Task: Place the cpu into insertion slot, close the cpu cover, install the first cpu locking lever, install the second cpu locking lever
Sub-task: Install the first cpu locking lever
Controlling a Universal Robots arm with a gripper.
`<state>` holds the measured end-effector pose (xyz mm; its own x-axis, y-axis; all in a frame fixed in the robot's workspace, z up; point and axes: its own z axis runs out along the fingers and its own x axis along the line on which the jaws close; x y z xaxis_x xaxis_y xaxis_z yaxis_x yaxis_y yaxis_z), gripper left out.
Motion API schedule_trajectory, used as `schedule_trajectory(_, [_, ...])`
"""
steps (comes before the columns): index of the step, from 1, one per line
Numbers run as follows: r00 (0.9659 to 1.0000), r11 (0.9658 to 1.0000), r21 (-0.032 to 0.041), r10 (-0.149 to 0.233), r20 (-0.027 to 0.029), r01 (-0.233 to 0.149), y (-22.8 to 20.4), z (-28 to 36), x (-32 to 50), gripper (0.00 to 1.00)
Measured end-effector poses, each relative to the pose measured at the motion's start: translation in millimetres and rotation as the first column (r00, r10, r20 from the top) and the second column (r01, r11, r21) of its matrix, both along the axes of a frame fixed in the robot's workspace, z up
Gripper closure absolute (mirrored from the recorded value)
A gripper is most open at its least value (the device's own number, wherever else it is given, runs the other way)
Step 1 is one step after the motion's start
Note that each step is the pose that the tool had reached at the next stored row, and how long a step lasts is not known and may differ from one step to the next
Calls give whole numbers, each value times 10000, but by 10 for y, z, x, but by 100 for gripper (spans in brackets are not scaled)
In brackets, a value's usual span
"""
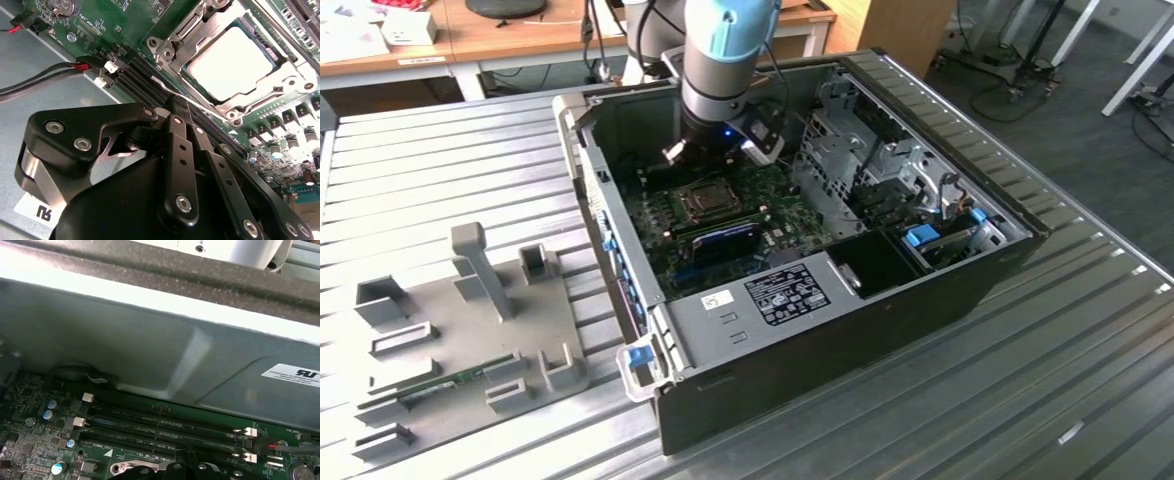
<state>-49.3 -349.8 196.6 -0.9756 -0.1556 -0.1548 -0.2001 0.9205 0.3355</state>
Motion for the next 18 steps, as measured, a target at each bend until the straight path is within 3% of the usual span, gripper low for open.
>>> schedule_trajectory(18, [10000, 10000, 1, -1, 0, 1, 0, -24, 31, 90])
